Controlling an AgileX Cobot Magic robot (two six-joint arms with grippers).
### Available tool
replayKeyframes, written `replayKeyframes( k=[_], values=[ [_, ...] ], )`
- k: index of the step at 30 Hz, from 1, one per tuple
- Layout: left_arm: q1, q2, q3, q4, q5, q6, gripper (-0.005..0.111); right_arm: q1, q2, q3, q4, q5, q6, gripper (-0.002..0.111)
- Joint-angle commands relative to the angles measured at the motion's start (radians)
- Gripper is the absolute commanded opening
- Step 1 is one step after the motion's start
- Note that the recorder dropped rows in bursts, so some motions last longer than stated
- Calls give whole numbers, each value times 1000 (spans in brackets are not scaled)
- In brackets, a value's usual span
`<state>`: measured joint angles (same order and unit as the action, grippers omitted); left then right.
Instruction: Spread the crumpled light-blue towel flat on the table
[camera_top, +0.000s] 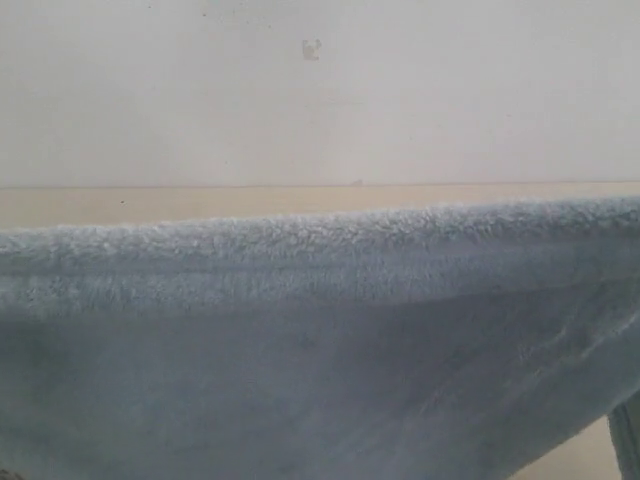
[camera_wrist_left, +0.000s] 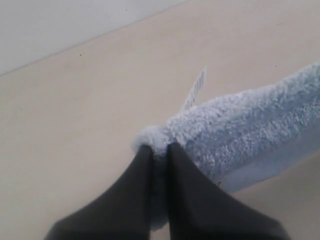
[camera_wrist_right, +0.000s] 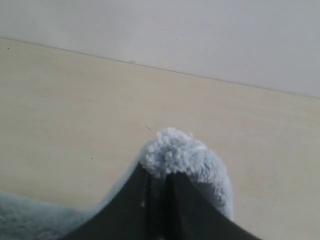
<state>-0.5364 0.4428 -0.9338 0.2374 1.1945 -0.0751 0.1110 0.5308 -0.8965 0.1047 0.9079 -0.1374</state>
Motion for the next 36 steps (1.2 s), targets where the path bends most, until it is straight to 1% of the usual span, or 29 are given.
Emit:
replayKeyframes(
  k=[1,4,7,10,13,17,20,23,25,27,28,30,33,34,35,36],
  values=[
    [2,-84,0,-39,27,-14,4,-1,-63,-7,-6,63,-6,4],
    [2,-126,-30,-50,27,-14,4,-1,-95,-7,-6,62,-6,4],
    [2,-133,-89,-26,27,-14,4,-1,-100,-18,-9,59,-9,4],
    [2,-122,-130,45,27,-14,4,-1,-65,-25,-13,38,-18,4],
    [2,-80,-137,117,27,-14,4,-1,2,-25,-13,21,-22,4],
    [2,38,-135,189,27,-14,4,-1,143,-25,-20,11,-45,4],
    [2,137,-113,248,27,-25,4,-1,266,-23,-26,-69,-51,4],
    [2,243,-54,309,12,-55,4,-1,431,-23,-28,-172,-56,4],
    [4,328,-4,414,-45,-124,4,-1,543,-30,-28,-233,-56,4],
    [11,425,30,525,-89,-213,4,-1,677,-69,-28,-252,-65,4],
    [26,479,40,569,-119,-249,4,-1,732,-95,-22,-252,-75,4],
    [88,578,43,582,-205,-266,4,-1,868,-191,1,-240,-99,4],
    [217,740,36,533,-382,-267,4,-1,1061,-361,27,-205,-136,4],
    [269,802,24,509,-445,-260,4,-1,1108,-420,27,-191,-138,4],
    [318,866,3,475,-500,-242,4,-1,1175,-513,27,-161,-140,4],
    [355,930,-21,437,-534,-226,4,-1,1215,-574,29,-141,-138,4]
  ],
)
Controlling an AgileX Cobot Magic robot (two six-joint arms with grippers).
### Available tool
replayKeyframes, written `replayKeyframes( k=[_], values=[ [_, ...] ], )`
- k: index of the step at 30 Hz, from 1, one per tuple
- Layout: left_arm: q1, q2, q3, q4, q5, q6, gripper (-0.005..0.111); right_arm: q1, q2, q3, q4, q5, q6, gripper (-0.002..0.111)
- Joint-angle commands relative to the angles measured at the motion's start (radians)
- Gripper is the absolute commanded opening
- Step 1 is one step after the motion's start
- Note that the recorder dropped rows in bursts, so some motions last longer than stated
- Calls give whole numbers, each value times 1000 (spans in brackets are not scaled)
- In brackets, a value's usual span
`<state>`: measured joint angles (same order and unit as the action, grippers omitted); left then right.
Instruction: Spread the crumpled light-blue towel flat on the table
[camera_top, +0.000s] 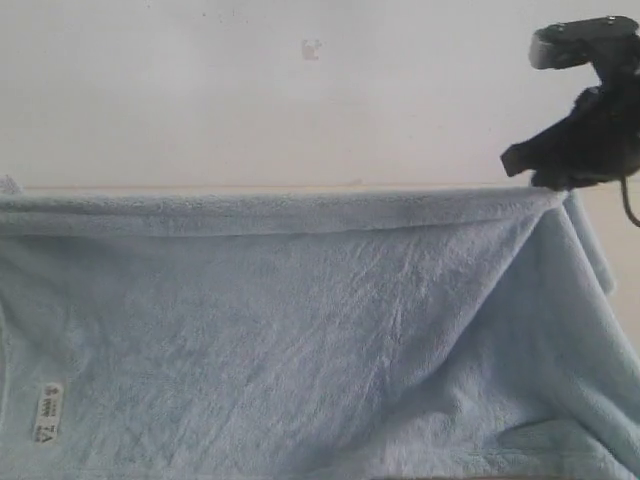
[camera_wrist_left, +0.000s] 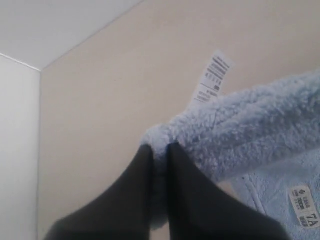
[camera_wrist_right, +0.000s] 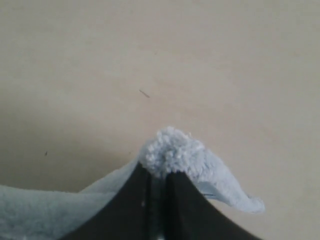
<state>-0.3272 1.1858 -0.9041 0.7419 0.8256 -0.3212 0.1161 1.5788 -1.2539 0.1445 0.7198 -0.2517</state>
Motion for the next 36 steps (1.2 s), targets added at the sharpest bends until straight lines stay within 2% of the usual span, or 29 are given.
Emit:
replayKeyframes(
  k=[1,4,6,7,10,11,13,14,17,23,29,33,36],
  values=[
    [189,247,-86,-118,-199,37,4,-6,205,-279,-5,68,-23,4],
    [282,378,-207,-258,-257,93,6,-6,309,-493,21,167,-46,5],
    [311,429,-267,-350,-273,150,13,-6,347,-590,70,217,-83,18],
    [315,440,-282,-388,-280,189,19,-6,354,-614,87,226,-97,29],
    [318,450,-307,-464,-282,245,43,-6,356,-631,100,217,-90,73],
    [318,446,-307,-478,-284,245,49,-6,356,-631,95,219,-73,77],
    [318,432,-307,-510,-269,245,60,-6,354,-631,75,238,-56,72],
    [318,423,-307,-525,-261,252,62,-6,350,-630,69,251,-46,67],
    [316,371,-305,-588,-238,298,59,-8,330,-626,68,288,-27,56],
    [316,184,-236,-782,-197,454,39,-8,200,-475,20,238,-14,36],
    [316,33,-87,-858,-152,491,15,-8,70,-201,-61,104,-7,0],
    [316,-18,26,-975,-163,609,5,-8,57,-40,-61,26,-9,0],
    [316,-5,89,-1108,-175,763,4,-8,59,61,-59,-37,-9,0]
  ],
)
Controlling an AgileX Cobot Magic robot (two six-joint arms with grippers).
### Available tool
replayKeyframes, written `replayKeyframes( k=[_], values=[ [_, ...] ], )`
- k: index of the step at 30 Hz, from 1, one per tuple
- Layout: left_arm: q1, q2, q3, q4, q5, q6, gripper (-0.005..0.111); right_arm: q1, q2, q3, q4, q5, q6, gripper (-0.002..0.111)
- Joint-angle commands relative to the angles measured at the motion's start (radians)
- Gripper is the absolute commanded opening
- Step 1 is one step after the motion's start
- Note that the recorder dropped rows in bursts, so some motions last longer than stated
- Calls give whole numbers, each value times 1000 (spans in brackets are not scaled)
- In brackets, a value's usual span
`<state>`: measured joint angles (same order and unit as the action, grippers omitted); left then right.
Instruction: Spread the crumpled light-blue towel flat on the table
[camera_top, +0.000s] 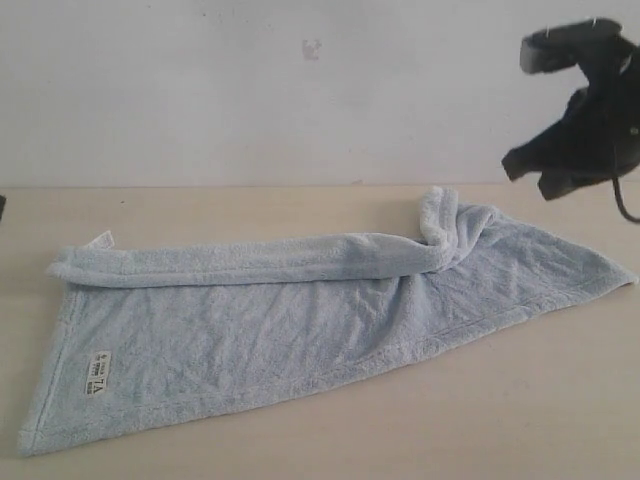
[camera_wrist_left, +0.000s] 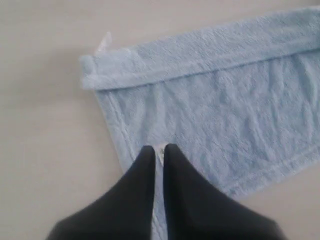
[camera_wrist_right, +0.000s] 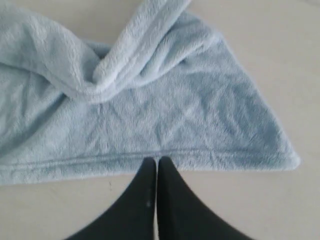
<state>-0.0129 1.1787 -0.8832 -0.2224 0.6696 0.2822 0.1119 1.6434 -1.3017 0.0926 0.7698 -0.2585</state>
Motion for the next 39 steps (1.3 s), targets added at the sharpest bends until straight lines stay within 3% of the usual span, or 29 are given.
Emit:
replayKeyframes(
  k=[1,8,16,23,31,39],
  values=[
    [2,15,81,-181,-20,210,4,-3,-6,140,-5,-110,-2,0],
    [2,175,111,-214,-79,263,4,-1,-22,298,118,-180,-35,0],
    [0,362,111,-253,-127,283,4,-1,-199,487,283,-370,-100,0],
    [0,442,111,-397,-138,484,4,-1,-359,566,342,-363,-100,0],
    [0,515,111,-394,-118,498,4,11,-484,627,384,-336,-100,0],
    [0,564,111,-388,-126,522,4,87,-599,646,385,-339,-100,0]
  ],
)
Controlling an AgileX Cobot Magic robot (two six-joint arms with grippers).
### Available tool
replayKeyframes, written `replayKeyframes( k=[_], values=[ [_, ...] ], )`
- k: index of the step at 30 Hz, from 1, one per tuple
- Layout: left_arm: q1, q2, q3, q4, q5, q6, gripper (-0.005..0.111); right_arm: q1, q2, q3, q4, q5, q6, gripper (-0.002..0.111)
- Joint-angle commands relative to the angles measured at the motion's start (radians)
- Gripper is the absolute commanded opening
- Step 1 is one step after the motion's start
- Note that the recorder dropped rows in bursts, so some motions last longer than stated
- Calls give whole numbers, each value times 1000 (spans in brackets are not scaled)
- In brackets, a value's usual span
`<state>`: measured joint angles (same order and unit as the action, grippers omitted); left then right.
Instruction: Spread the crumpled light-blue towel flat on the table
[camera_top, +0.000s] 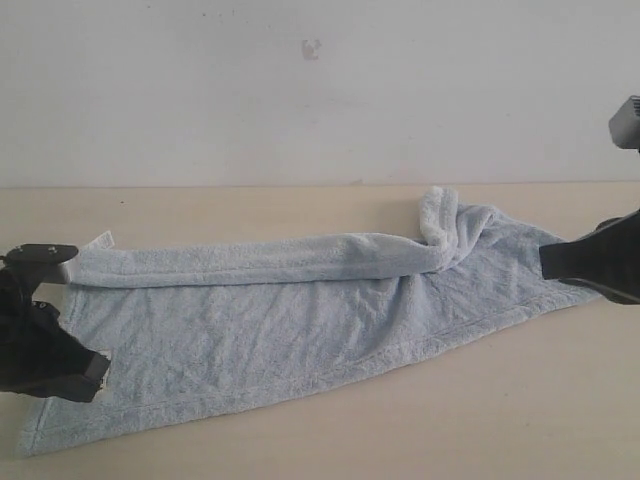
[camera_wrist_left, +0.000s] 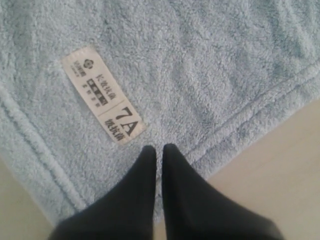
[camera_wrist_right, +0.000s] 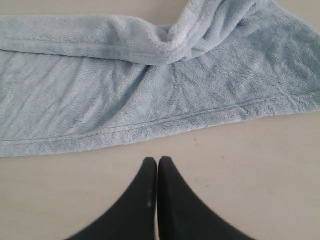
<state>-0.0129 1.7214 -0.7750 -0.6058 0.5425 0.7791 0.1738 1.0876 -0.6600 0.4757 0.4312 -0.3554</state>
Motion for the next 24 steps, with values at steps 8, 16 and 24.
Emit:
replayKeyframes(
  k=[8,16,24],
  values=[
    [0,43,3,4,-26,25,4,28,-78,4,2,9,-3,0],
    [0,49,3,7,-53,-11,4,28,-78,4,2,9,-3,0],
    [0,49,9,57,-76,-57,4,28,-78,4,2,9,-3,0]
  ],
)
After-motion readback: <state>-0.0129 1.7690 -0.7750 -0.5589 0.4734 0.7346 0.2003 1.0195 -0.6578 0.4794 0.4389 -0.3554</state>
